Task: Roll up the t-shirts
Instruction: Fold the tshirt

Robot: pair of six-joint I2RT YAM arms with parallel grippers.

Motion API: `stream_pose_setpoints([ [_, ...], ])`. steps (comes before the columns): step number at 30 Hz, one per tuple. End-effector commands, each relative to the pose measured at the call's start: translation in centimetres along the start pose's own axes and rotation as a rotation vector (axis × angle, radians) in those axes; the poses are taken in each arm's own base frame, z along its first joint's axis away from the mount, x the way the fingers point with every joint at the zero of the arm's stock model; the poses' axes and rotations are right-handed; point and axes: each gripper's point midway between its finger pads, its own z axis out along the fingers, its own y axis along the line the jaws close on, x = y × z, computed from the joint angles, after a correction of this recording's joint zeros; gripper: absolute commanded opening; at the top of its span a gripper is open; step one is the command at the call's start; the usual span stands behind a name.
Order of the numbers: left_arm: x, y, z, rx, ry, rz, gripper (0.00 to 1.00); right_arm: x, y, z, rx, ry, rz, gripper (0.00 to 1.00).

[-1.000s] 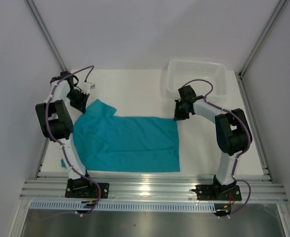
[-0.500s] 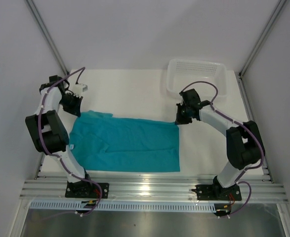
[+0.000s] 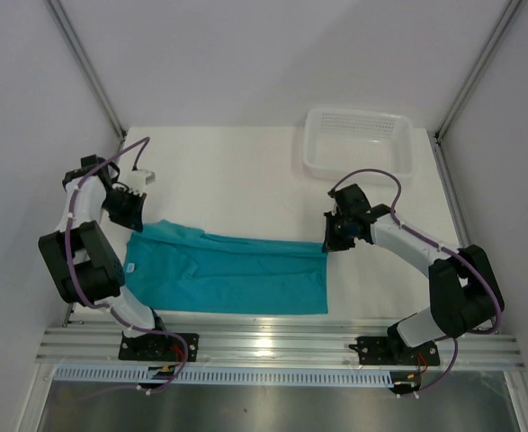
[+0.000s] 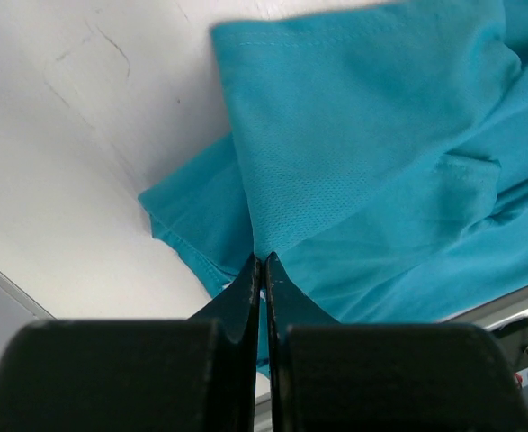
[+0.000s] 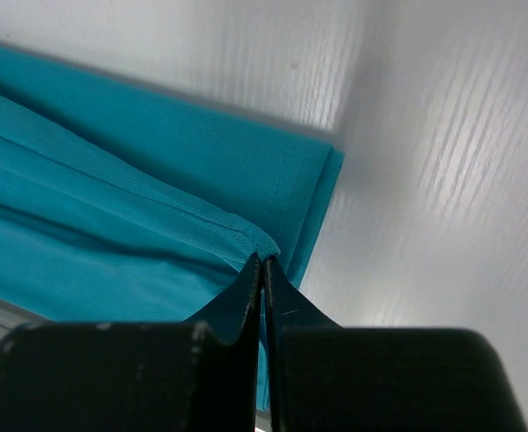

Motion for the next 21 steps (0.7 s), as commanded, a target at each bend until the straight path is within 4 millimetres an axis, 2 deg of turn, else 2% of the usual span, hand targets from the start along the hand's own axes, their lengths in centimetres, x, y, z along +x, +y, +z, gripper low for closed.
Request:
stream_pose_setpoints([
  [1,0.0,-0.6,-1.8,0.001,-0.058,0.017,0.01,0.6,0.2,-1.2,-0.013,-0.019,0.016,0.0],
  [8,0.9,-1.7,-2.0,0.014,-0.07,0.044,0.01,1.3,0.4,-1.3,-0.014,-0.017,-0.003,0.0],
  [12,2.8,-1.7,-0.2,0.023,-0.023,0.024,0.01,2.3,0.3,-0.2,-0.013,0.009,0.0,0.0],
  [17,2.2,-1.2,0.0,0.014,-0.04,0.014,0.01,2.2,0.3,0.1,-0.003,0.017,0.001,0.0],
  [21,2.9,-0.8,0.5,0.008,-0.018,0.02,0.01,2.8,-0.1,0.2,0.006,0.031,-0.004,0.0],
])
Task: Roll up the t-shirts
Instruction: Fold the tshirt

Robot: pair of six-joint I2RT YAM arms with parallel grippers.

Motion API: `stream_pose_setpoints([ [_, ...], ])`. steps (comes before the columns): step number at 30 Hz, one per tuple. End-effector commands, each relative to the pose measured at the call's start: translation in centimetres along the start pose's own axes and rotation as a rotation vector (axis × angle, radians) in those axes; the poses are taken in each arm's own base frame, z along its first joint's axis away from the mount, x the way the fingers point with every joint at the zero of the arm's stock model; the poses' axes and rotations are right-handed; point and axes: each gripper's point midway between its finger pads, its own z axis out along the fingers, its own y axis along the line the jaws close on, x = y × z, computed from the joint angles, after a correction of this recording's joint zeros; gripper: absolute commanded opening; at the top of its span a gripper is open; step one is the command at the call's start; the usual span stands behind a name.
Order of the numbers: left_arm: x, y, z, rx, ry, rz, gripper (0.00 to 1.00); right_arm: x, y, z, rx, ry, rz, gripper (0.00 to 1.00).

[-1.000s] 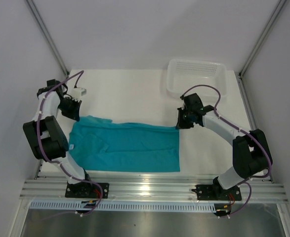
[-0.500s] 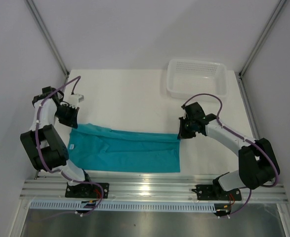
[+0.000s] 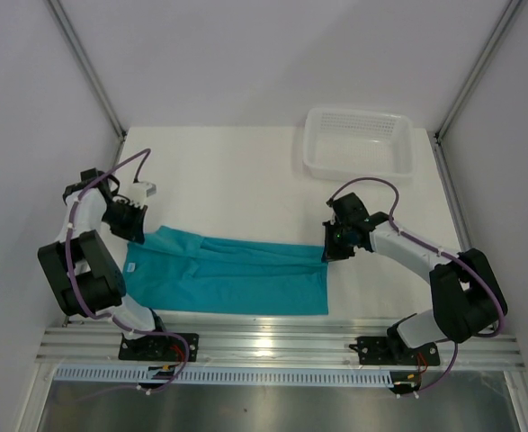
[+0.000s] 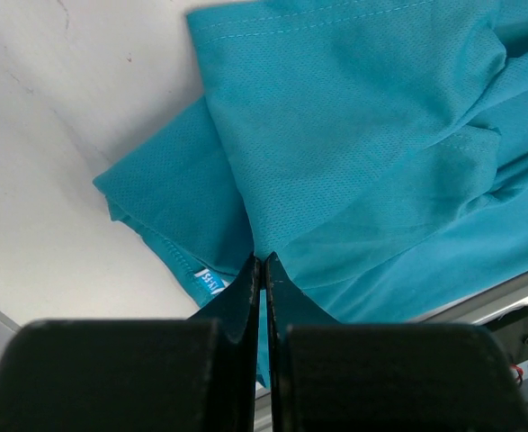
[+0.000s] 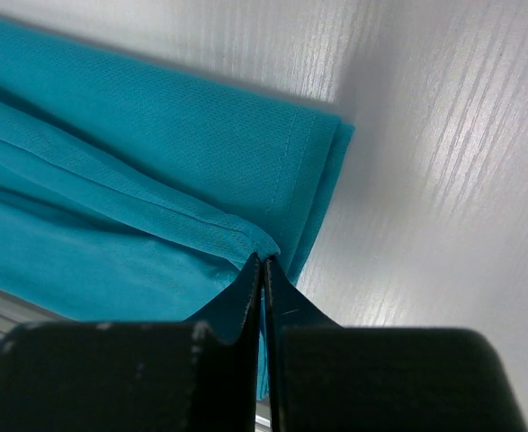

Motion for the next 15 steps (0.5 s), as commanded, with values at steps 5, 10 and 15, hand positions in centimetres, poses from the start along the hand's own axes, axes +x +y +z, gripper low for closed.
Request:
stream_pose_setpoints([
  [5,0.2,1.4,0.1,-0.018,-0.013,-0.006,0.01,-0.4,0.2,0.2,-0.001,-0.013,0.007,0.0],
  [10,-1.6,2.1,-0.7,-0.046,-0.078,-0.028,0.01,-3.8,0.4,-0.2,0.03,-0.069,0.011,0.0],
  [15,-6.1,3.8,-3.1,-0.094,-0.205,-0.048,0.01,-8.7,0.8,-0.1,0.035,-0.12,-0.018,0.0],
])
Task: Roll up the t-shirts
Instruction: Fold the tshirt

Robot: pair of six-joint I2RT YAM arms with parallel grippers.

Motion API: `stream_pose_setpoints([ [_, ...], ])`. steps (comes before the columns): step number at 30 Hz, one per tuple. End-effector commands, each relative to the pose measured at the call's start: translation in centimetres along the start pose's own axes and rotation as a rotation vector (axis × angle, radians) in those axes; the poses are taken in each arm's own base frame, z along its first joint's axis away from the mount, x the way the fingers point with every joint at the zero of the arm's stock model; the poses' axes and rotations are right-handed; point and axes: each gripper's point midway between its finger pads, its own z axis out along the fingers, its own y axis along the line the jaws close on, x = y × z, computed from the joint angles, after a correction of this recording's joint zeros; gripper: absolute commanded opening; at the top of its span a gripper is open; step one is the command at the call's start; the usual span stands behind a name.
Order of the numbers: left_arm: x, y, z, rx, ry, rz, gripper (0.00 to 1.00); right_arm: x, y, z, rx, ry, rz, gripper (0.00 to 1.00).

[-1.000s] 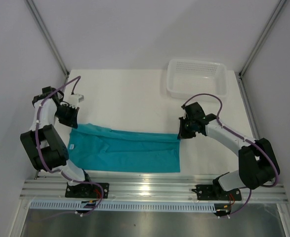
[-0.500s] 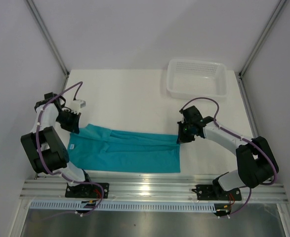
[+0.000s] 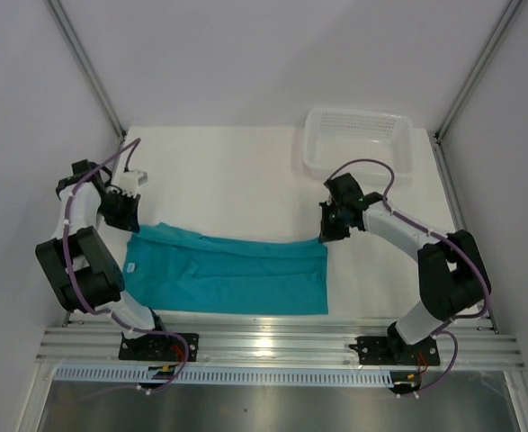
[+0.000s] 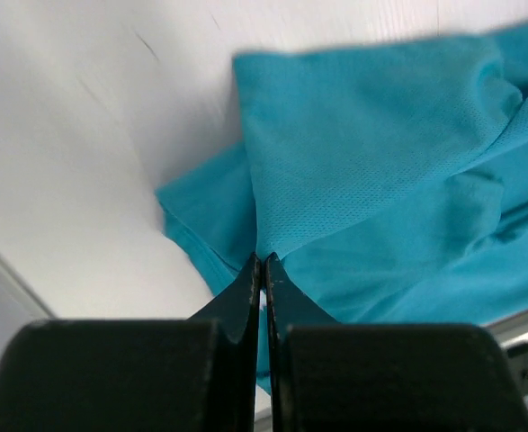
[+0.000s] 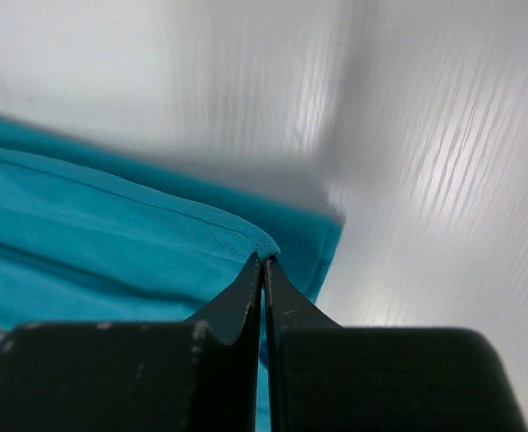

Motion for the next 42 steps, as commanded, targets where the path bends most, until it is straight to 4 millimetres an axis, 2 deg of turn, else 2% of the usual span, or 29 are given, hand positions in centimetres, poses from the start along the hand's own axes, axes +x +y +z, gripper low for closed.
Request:
stream_pose_setpoints([
  [1,-5.2,2.0,-2.2,-0.056,-0.169,-0.001,0.01,-5.1,0.8,-0.5,-0.002,-0.098,-0.042,0.0],
  [2,-5.8,2.2,-2.5,-0.062,-0.18,0.002,0.01,-6.6,1.4,-0.8,-0.012,-0.125,-0.053,0.0],
  [5,-6.4,3.0,-2.2,-0.071,-0.182,-0.006,0.01,-7.9,1.5,-0.1,-0.008,-0.127,-0.073,0.0],
  [9,-6.1,3.3,-1.4,-0.069,-0.171,-0.017,0.01,-7.5,0.8,0.8,0.009,-0.11,-0.069,0.0],
  [14,-4.9,2.6,-0.8,-0.052,-0.152,-0.011,0.01,-7.1,1.2,0.3,-0.031,-0.121,-0.054,0.0],
  [19,-2.0,1.3,-0.9,-0.04,-0.106,0.016,0.01,-4.0,0.4,-0.4,-0.029,-0.087,-0.039,0.0],
  [20,-1.6,1.2,-1.0,-0.043,-0.097,0.02,0.01,-2.5,-0.1,0.0,-0.022,-0.057,-0.027,0.0],
  [21,-0.9,0.9,-1.0,-0.042,-0.085,0.03,0.01,-2.0,0.3,-0.4,-0.045,-0.057,-0.013,0.0],
  [23,0.7,0.4,-0.4,-0.037,-0.046,0.03,0.01,-0.2,0.2,0.3,-0.055,-0.031,-0.001,0.0],
  [25,1.2,0.4,-0.3,-0.051,-0.04,0.044,0.01,0.6,0.4,0.9,-0.057,-0.014,0.009,0.0],
  [29,2.0,0.4,0.3,-0.049,-0.025,0.025,0.01,1.1,0.8,1.5,-0.063,0.0,0.01,0.0],
  [33,2.2,1.2,0.0,-0.065,-0.012,0.02,0.01,1.1,1.0,1.0,-0.067,-0.009,-0.021,0.0],
  [38,2.7,1.4,-0.2,-0.066,0.005,0.039,0.01,2.3,1.3,0.6,-0.073,0.008,-0.064,0.0],
  [40,3.2,1.2,0.0,-0.052,0.021,0.036,0.02,3.1,0.8,0.9,-0.063,0.029,-0.055,0.07],
  [42,3.7,0.8,0.3,-0.036,0.04,0.033,0.11,3.6,0.5,1.2,-0.05,0.045,-0.043,0.13],
])
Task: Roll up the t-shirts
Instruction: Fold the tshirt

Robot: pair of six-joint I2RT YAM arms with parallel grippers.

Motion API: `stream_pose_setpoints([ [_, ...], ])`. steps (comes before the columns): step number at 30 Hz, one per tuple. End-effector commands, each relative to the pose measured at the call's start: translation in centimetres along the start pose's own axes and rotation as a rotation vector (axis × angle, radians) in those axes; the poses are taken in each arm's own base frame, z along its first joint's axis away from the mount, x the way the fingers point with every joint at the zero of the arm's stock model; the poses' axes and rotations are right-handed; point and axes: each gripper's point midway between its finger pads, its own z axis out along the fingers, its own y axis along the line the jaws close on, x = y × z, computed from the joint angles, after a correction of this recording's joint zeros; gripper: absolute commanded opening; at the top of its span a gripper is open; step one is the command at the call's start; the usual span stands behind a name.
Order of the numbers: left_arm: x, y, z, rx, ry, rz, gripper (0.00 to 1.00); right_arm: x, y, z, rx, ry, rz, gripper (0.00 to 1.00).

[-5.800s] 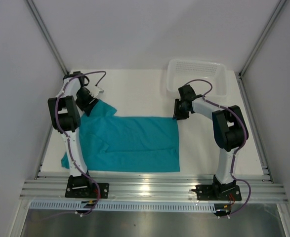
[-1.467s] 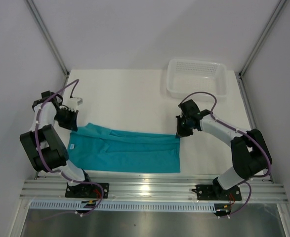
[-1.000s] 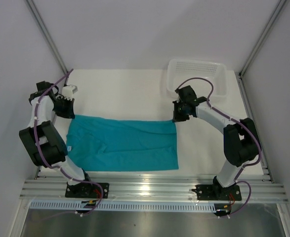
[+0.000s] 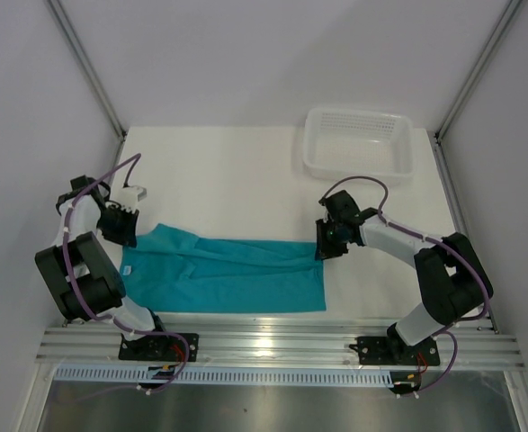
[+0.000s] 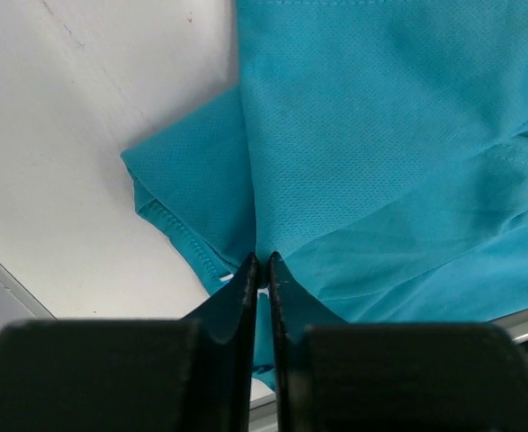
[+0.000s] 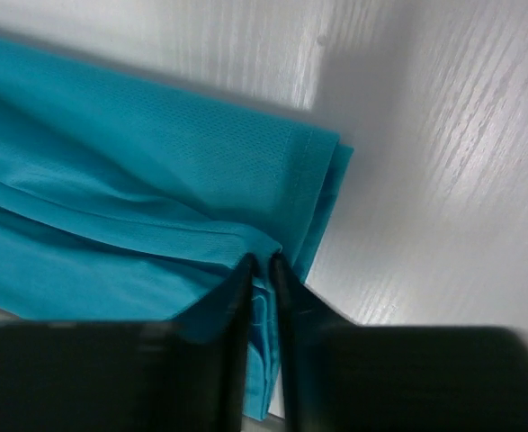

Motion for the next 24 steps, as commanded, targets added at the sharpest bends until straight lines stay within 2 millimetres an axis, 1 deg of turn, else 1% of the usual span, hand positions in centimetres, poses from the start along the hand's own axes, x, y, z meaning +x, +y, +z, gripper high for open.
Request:
stream_pose_setpoints([
  [1,0.5,0.1,-0.3,0.006,0.012,0.03,0.15,0.6,-0.1,-0.2,0.0,0.003,-0.003,0.24],
  [2,0.8,-0.1,-0.2,0.011,0.018,0.032,0.2,0.7,-0.2,-0.1,0.006,0.008,0.003,0.32],
  [3,1.0,-0.3,-0.2,0.017,0.024,0.033,0.3,0.9,-0.2,-0.2,0.009,0.012,0.005,0.43],
  [4,1.1,-0.6,-0.3,0.023,0.024,0.035,0.35,0.9,-0.3,-0.3,0.012,0.012,0.004,0.46],
  [6,0.9,-1.1,-1.0,0.042,0.013,0.052,0.43,0.8,-0.3,-0.9,0.015,0.004,0.004,0.49],
  [8,0.9,-1.5,-1.7,0.051,0.017,0.069,0.48,0.4,-0.3,-1.6,0.02,-0.009,0.004,0.51],
  [9,0.5,-1.2,-2.4,0.042,0.015,0.081,0.5,0.1,-0.3,-2.2,0.021,-0.023,0.003,0.52],
  [10,1.0,-1.7,-2.8,0.063,0.036,0.098,0.51,-0.1,-0.2,-2.6,0.02,-0.034,-0.001,0.52],
  [11,1.1,-1.6,-3.2,0.062,0.039,0.102,0.51,-0.7,0.1,-3.1,0.015,-0.052,-0.002,0.52],
  [13,-0.3,-0.7,-4.5,0.034,0.014,0.105,0.53,-1.4,0.2,-4.2,0.023,-0.086,-0.016,0.51],
  [14,-1.3,-0.3,-5.1,0.016,-0.005,0.072,0.53,-2.1,0.6,-4.9,0.022,-0.111,-0.022,0.5],
  [15,-1.6,-0.2,-4.8,0.025,-0.002,0.048,0.53,-2.7,0.9,-5.3,0.019,-0.131,-0.028,0.49],
  [16,-2.2,0.1,-5.0,0.01,-0.004,-0.007,0.53,-3.1,1.2,-5.5,0.017,-0.145,-0.042,0.48],
  [17,-2.8,0.1,-4.6,0.004,-0.004,-0.02,0.52,-3.5,1.5,-5.6,0.017,-0.158,-0.051,0.47],
  [18,-3.0,0.0,-4.2,0.005,0.0,-0.035,0.52,-4.4,2.3,-5.8,0.003,-0.186,-0.06,0.44],
  [19,-3.0,-0.1,-3.4,0.009,0.015,-0.079,0.51,-4.3,3.0,-5.1,-0.007,-0.165,-0.072,0.41],
  [20,-2.5,-0.5,-2.3,0.009,0.044,-0.076,0.51,-4.2,3.5,-4.7,-0.021,-0.153,-0.078,0.39],
  [21,-2.4,-0.8,-1.7,0.011,0.057,-0.082,0.5,-4.4,4.2,-3.9,-0.028,-0.136,-0.087,0.34],
  [22,-1.2,-1.6,-0.6,0.022,0.1,-0.083,0.5,-3.9,5.0,-3.3,-0.034,-0.116,-0.112,0.33],
  [23,-1.6,-1.2,-0.1,-0.006,0.089,-0.075,0.49,-3.9,5.3,-3.0,-0.035,-0.109,-0.121,0.31],
  [24,-1.5,-1.1,0.3,-0.017,0.096,-0.083,0.49,-3.2,5.3,-1.9,-0.028,-0.076,-0.127,0.31],
])
